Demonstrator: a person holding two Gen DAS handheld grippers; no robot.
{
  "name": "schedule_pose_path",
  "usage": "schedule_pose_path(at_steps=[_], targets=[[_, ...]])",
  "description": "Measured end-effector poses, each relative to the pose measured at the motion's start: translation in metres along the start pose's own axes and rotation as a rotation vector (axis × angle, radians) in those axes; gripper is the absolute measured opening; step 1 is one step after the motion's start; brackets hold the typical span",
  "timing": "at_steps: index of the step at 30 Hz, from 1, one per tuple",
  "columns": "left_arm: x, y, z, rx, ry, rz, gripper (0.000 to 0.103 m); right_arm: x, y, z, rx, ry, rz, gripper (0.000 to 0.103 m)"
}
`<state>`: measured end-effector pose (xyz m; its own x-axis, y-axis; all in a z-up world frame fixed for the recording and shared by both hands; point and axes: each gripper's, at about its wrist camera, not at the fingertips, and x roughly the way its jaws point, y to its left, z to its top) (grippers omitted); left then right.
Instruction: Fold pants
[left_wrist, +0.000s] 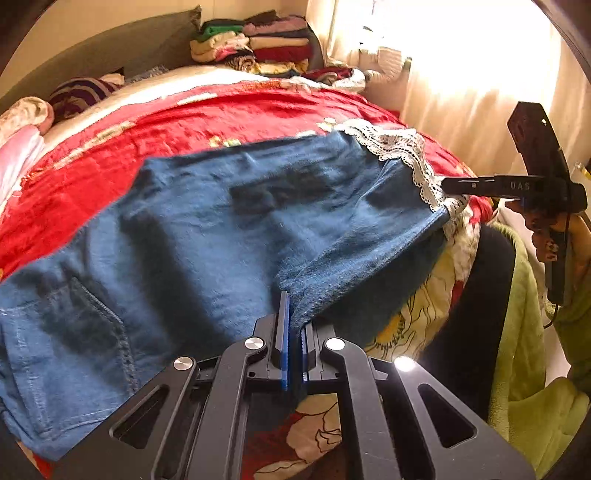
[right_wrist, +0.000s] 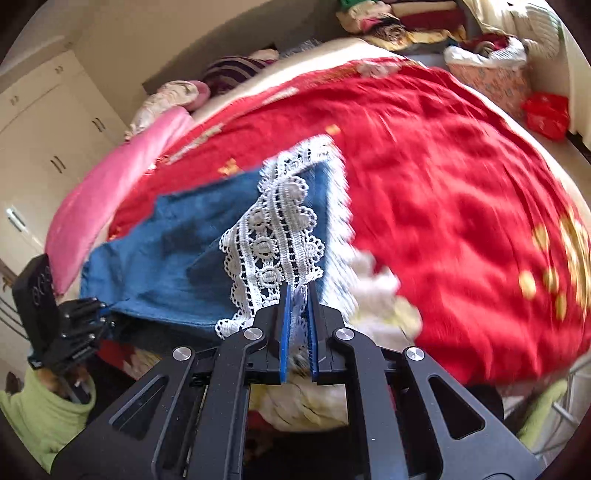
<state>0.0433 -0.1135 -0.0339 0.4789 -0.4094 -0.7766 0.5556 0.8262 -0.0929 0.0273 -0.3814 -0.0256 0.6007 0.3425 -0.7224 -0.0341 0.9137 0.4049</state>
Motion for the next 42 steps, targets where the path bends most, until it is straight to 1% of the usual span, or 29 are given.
schedule_pose_path(at_steps=[5,8,12,14,17,19,22,23,24,25,27,28,29,30,32,34,36,37,38,39,40,41,42], targets=[[0.008,-0.008,-0.006,0.019,0.022,0.013,0.004,-0.006,-0.009,-0.008,0.019,-0.028,-0.004,0.004],[0.006,-0.010,-0.007,0.026,0.020,0.017,0.006,-0.008,-0.005,-0.008,-0.026,-0.046,-0.037,0.004],[0.008,-0.010,-0.010,0.013,0.031,0.016,0.008,-0.002,0.001,-0.013,-0.111,-0.051,-0.124,0.006],[0.009,-0.010,-0.011,0.014,0.032,0.017,0.008,-0.010,0.000,-0.016,-0.114,-0.074,-0.132,0.014],[0.008,-0.011,-0.011,0.013,0.033,0.020,0.008,-0.033,0.002,-0.020,-0.143,-0.133,-0.112,0.022],[0.009,-0.010,-0.011,0.010,0.033,0.020,0.008,-0.039,0.011,-0.025,-0.216,-0.121,-0.087,0.030],[0.009,-0.010,-0.011,0.007,0.032,0.019,0.008,-0.037,0.028,-0.033,-0.320,-0.073,-0.046,0.032],[0.009,-0.010,-0.011,0.006,0.031,0.019,0.008,-0.034,0.035,-0.035,-0.359,-0.060,-0.046,0.033],[0.008,-0.010,-0.011,0.004,0.031,0.018,0.008,-0.031,0.042,-0.040,-0.406,-0.049,-0.059,0.034],[0.008,-0.009,-0.011,0.002,0.031,0.017,0.008,-0.027,0.047,-0.043,-0.451,-0.037,-0.081,0.038],[0.008,-0.009,-0.011,-0.002,0.030,0.017,0.008,-0.012,0.053,-0.045,-0.517,0.005,-0.178,0.040],[0.009,-0.009,-0.011,-0.004,0.030,0.018,0.008,-0.008,0.054,-0.045,-0.529,0.018,-0.205,0.035],[0.009,-0.009,-0.011,-0.005,0.030,0.021,0.008,-0.001,0.053,-0.044,-0.544,0.035,-0.250,0.008],[0.008,-0.010,-0.010,-0.007,0.028,0.022,0.008,0.001,0.050,-0.042,-0.540,0.046,-0.255,0.000],[0.007,-0.012,-0.009,0.000,0.021,0.029,0.008,-0.002,0.042,-0.038,-0.508,0.043,-0.264,0.000],[0.009,-0.011,-0.011,0.001,0.027,0.025,0.009,-0.004,0.037,-0.039,-0.506,0.040,-0.256,0.000],[0.012,-0.010,-0.013,-0.006,0.037,0.015,0.012,-0.003,0.031,-0.042,-0.469,0.053,-0.233,0.000],[0.012,-0.010,-0.014,-0.004,0.039,0.008,0.015,-0.007,0.026,-0.041,-0.427,0.047,-0.203,0.000],[0.011,-0.011,-0.014,0.000,0.042,-0.002,0.023,-0.011,0.023,-0.037,-0.393,0.034,-0.179,0.000],[0.009,-0.012,-0.014,0.007,0.045,-0.010,0.028,-0.015,0.022,-0.034,-0.371,0.020,-0.163,0.001],[0.007,-0.014,-0.015,0.014,0.044,-0.015,0.041,-0.021,0.018,-0.029,-0.339,-0.005,-0.142,0.010],[0.004,-0.016,-0.016,0.026,0.044,-0.015,0.048,-0.023,0.016,-0.025,-0.323,-0.017,-0.133,0.022],[0.002,-0.017,-0.017,0.030,0.044,-0.009,0.048,-0.024,0.013,-0.020,-0.304,-0.029,-0.130,0.026]])
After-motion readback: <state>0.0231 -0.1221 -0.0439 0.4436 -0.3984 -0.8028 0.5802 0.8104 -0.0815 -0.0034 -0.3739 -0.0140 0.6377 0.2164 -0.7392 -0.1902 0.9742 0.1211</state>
